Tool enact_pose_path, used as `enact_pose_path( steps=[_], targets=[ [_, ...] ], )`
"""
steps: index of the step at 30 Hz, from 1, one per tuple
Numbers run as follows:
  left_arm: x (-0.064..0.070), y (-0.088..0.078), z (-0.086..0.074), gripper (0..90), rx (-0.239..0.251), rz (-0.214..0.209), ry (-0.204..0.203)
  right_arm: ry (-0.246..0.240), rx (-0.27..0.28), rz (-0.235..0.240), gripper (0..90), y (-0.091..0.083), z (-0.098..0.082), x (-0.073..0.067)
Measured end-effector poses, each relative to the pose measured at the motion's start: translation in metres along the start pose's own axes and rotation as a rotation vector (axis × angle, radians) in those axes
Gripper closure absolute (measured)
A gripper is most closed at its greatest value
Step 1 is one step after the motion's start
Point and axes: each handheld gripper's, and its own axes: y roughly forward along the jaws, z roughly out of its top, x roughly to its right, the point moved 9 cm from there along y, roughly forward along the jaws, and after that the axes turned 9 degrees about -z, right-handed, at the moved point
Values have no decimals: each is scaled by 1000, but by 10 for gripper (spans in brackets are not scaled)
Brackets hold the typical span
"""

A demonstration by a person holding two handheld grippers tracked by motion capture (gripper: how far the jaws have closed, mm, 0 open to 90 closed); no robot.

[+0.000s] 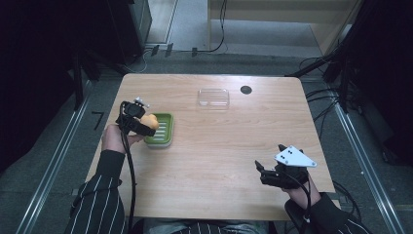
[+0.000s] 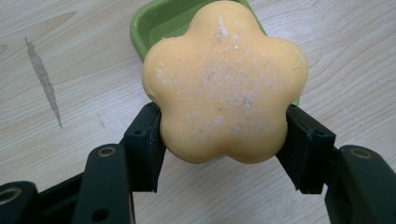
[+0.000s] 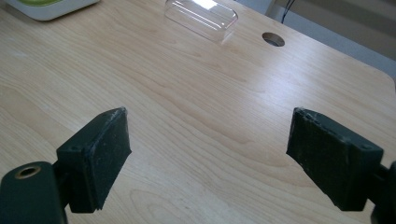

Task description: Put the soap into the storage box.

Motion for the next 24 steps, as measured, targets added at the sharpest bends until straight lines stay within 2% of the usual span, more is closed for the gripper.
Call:
enact_pose_path(
  steps=[17,24],
  targets=[
    [7,5,12,396,-14,-19,26,0,0,0,137,0,0,0],
    [8,12,13,396,-42,-24,28,0,-1,0,137,0,0,0]
  ],
)
